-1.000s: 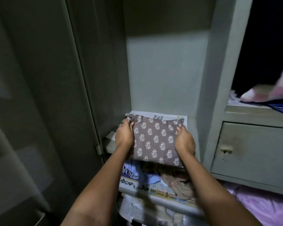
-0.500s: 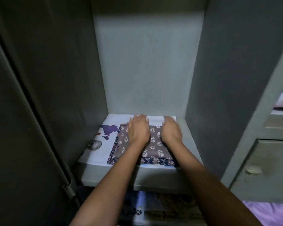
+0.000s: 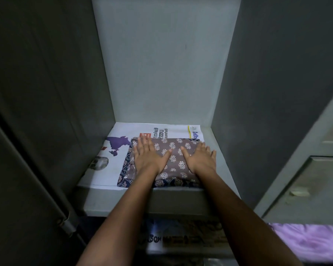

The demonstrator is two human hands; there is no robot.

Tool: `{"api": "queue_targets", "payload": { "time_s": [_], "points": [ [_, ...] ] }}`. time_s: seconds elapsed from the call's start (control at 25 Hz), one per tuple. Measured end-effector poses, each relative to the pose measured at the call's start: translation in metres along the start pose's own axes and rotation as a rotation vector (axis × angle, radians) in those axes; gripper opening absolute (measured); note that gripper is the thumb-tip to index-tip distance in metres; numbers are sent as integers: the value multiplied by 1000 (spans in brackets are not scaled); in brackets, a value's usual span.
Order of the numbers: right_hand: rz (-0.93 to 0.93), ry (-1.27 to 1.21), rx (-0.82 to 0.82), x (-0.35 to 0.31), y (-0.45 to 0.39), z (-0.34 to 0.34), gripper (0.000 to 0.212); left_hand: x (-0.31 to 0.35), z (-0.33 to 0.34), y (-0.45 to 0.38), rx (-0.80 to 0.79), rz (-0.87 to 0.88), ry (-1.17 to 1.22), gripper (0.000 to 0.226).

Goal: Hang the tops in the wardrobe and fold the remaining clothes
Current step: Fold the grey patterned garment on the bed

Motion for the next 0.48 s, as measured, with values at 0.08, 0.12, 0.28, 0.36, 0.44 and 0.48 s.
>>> {"api": "queue_targets", "payload": {
  "time_s": [0.08,0.12,0.28,0.36,0.44,0.48],
  "points": [
    [51,16,-27,8,1,-4,96,2,-1,-2,-48,11,8,108],
    [66,24,-57,11,2,-6,96,1,-4,-2,-86,23,26,108],
    [50,-44,-175,19,21,-18,91,-4,-35,16,-65,156,230,87],
    [-21,-256,-177,15,40,-34,87,-4,-61,43,125,221,386,69],
    [-90,-464,-152,12,63,-57,84,-2,-79,76,209,223,608,61],
    [-116,-542,-158,12,80,-67,84,-2,-85,96,203,203,749,59]
  ]
}}
Point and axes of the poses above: each hand's wrist, its own y-axis away from the middle knuckle, its own z-axis out of the palm, x = y × z, the point moved 5 cm from there along -y, towards the middle knuckle, and after that the axes turned 5 degrees about -x, right-handed, at the moved point
